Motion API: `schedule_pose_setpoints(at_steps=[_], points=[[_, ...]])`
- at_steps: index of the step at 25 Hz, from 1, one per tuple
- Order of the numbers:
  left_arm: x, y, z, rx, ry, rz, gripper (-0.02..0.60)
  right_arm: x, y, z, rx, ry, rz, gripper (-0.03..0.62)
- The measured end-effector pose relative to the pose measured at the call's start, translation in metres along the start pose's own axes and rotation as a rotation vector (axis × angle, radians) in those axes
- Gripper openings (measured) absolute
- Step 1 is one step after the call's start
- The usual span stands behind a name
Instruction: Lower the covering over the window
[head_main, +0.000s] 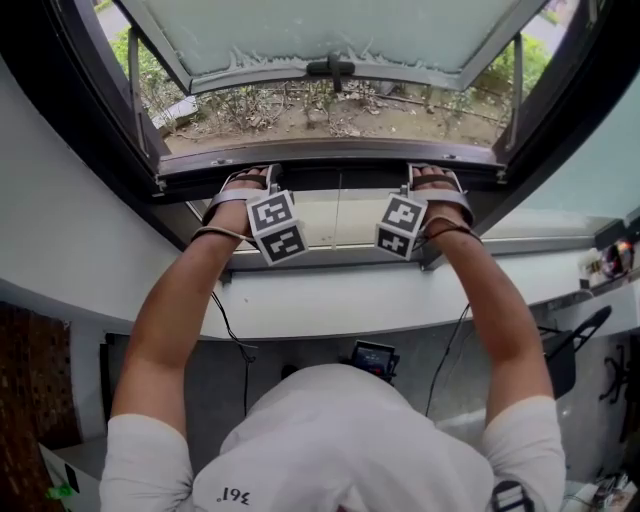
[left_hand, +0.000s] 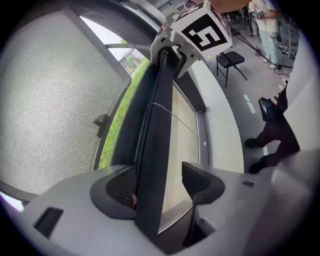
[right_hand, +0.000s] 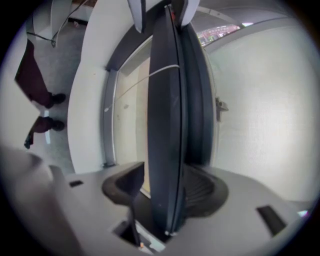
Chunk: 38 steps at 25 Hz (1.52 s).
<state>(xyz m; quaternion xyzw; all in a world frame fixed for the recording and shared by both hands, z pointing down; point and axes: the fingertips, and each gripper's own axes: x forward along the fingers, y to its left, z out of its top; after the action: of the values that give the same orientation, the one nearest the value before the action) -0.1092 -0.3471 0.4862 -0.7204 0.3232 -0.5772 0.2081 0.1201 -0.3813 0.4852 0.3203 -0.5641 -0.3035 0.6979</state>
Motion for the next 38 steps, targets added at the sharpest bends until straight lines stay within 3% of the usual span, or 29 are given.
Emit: schedule_pose_setpoints(at_steps=[12, 15, 20, 32, 38], points=[[-0.009, 0.012, 0.003, -0.05, -0.138, 0.066, 0.281, -0.005, -0.013, 0.0, 0.076, -0.078, -0.039, 0.206], [-0.01, 0.013, 0.003, -0.07, -0.149, 0.064, 0.281, -0.006, -0.012, 0.001, 0.064, -0.067, -0.008, 0.206], [-0.015, 0.013, 0.002, -0.104, -0.168, 0.039, 0.276, -0.007, -0.011, 0.001, 0.074, -0.099, -0.025, 0.206], [-0.041, 0.034, 0.005, -0.314, -0.286, 0.077, 0.269, -0.011, -0.013, 0.002, 0.165, -0.145, -0.039, 0.206], [-0.053, 0.043, 0.007, -0.486, -0.362, 0.095, 0.178, -0.015, -0.015, 0.003, 0.212, -0.17, -0.068, 0.206]])
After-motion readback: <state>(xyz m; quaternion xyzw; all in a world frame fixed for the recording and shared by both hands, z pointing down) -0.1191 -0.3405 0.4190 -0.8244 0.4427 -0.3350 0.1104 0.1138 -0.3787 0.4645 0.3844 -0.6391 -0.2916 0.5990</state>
